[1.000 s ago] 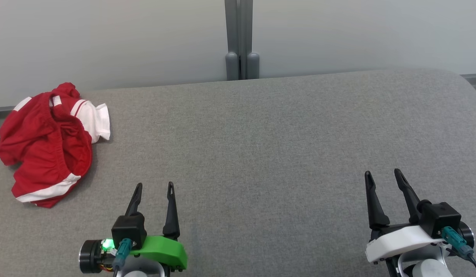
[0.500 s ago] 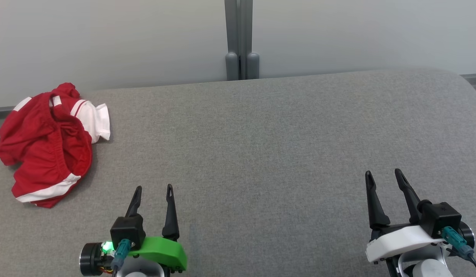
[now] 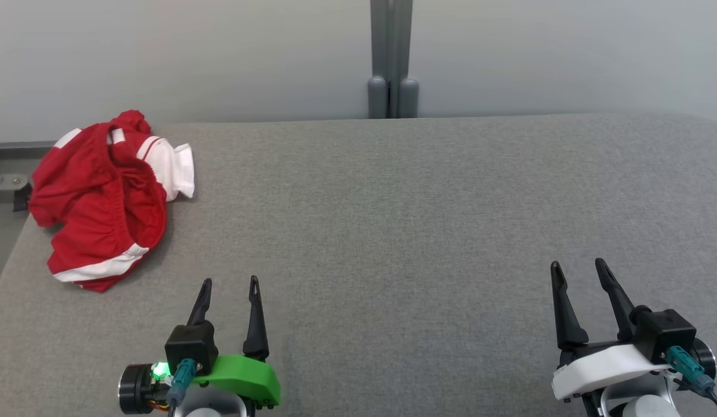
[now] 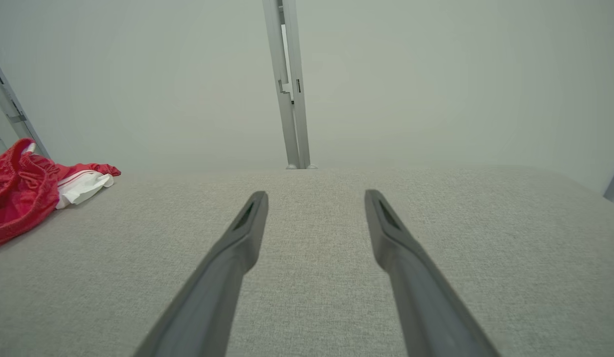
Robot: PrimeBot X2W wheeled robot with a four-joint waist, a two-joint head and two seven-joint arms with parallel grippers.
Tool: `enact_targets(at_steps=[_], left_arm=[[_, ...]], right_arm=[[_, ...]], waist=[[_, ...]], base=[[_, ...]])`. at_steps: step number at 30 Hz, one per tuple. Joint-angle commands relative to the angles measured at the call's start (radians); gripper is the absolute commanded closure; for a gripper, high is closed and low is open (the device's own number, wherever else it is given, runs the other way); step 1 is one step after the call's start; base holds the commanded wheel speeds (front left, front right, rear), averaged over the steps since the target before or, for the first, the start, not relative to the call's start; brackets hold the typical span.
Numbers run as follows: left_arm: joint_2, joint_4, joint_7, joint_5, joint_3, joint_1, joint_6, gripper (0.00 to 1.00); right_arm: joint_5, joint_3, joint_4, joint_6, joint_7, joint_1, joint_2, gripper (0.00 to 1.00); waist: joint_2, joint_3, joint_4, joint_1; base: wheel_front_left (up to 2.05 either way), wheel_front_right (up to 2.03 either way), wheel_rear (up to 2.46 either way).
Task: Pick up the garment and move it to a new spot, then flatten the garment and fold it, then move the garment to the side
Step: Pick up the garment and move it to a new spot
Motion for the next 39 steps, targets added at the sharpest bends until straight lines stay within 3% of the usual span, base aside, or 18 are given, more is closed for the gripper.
enact_targets(at_steps=[1, 13, 19, 29, 39], left_arm=[[0.006, -0.001, 0.000, 0.012, 0.003, -0.013, 0.002, 0.00], [0.007, -0.009, 0.000, 0.040, 0.042, 0.004, -0.008, 0.00], [0.006, -0.011, 0.000, 0.048, 0.054, 0.012, -0.016, 0.00], [0.006, -0.017, 0.000, 0.037, 0.060, 0.019, -0.010, 0.00], [0.006, -0.035, 0.000, 0.031, 0.080, 0.010, -0.005, 0.00]], right_arm=[[0.005, -0.002, -0.005, 0.000, -0.004, 0.014, -0.003, 0.00], [0.013, 0.011, -0.009, 0.000, -0.003, 0.011, -0.003, 0.00], [0.014, 0.028, -0.010, 0.000, -0.004, 0.004, -0.003, 0.00], [0.002, 0.030, -0.012, 0.000, -0.004, -0.001, -0.003, 0.00], [-0.023, 0.032, -0.028, 0.000, -0.004, -0.026, -0.004, 0.00]], waist=[[-0.0001, 0.001, 0.058, 0.0000], [-0.0001, 0.005, 0.303, 0.0000], [-0.0001, 0.013, 0.386, 0.0000], [-0.0001, 0.027, 0.441, 0.0000], [-0.0001, 0.069, 0.418, 0.0000]], base=[[0.00, 0.00, 0.00], [0.00, 0.00, 0.00], [0.00, 0.00, 0.00], [0.00, 0.00, 0.00], [0.00, 0.00, 0.00]])
